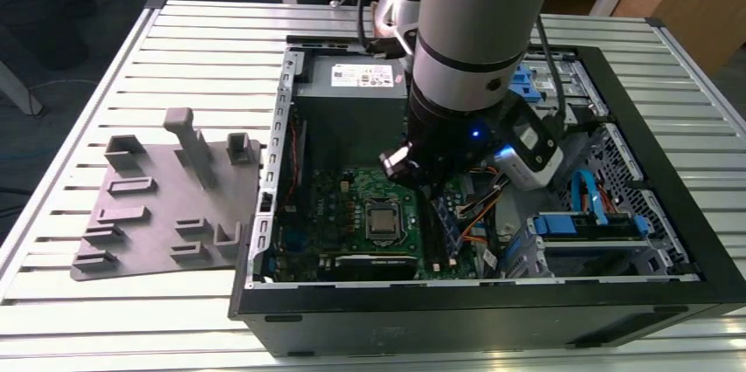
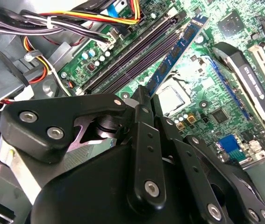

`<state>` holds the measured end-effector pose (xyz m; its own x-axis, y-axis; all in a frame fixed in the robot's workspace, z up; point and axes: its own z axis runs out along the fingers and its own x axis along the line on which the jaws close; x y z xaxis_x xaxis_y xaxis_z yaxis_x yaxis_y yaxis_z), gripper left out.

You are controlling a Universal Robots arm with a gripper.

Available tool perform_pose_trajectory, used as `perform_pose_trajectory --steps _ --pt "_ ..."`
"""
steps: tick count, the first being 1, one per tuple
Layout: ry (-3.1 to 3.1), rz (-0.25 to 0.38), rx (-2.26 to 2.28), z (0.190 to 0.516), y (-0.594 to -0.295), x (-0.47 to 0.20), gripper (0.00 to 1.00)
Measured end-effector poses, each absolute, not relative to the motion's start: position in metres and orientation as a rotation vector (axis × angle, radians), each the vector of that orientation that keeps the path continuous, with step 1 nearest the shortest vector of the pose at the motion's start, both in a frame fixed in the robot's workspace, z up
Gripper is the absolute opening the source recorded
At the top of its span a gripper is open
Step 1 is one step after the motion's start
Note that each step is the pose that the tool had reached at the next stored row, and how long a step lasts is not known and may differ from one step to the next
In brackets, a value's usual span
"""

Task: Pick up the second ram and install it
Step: 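Insert the second ram into the second slot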

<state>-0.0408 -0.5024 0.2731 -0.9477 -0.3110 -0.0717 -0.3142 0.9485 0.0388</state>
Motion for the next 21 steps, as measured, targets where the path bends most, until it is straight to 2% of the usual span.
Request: perform_pose_trajectory --steps 21 --pt "3.057 0.071 -0.318 0.2731 -0.5025 -0.0408 0.11"
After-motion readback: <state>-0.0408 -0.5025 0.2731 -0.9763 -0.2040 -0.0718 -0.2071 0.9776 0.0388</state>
